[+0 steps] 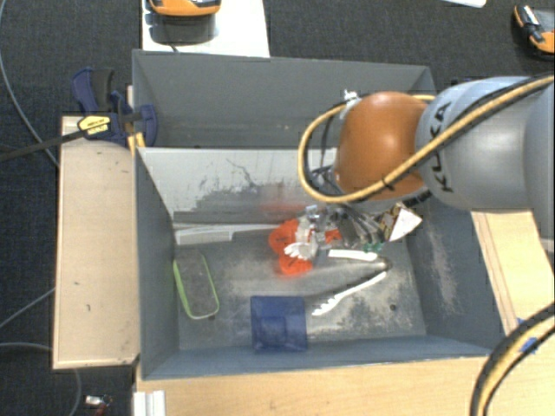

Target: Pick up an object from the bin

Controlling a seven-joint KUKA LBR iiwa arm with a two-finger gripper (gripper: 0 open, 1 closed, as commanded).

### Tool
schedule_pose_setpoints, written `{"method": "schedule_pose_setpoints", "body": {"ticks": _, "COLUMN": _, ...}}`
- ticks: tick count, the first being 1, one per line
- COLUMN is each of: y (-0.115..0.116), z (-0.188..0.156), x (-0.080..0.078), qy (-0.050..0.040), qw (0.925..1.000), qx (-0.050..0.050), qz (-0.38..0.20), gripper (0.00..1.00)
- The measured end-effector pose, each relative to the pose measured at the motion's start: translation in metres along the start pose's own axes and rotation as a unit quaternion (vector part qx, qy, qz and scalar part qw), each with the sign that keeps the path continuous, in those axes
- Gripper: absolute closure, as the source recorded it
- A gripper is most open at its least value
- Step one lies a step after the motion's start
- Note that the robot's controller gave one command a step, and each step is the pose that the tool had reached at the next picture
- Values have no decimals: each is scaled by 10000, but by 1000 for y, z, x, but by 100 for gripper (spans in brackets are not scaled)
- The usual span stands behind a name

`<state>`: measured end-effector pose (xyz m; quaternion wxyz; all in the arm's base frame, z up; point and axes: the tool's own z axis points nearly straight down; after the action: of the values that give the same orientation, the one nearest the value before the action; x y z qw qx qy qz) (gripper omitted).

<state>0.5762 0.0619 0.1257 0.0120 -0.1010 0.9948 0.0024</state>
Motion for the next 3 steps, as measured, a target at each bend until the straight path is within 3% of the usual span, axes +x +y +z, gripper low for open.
{"method": "schedule_pose_setpoints", "body": {"ticks": 2, "y": -4, "z": 16, "x": -2, "qy": -16, "qw": 9999, "qx": -1, "qz": -134, "gripper": 100}}
{"method": "schedule_pose_setpoints", "body": {"ticks": 3, "y": -30, "z": 27, "x": -4, "qy": -11, "qw": 9999, "qx": -4, "qz": 143, "gripper": 100}}
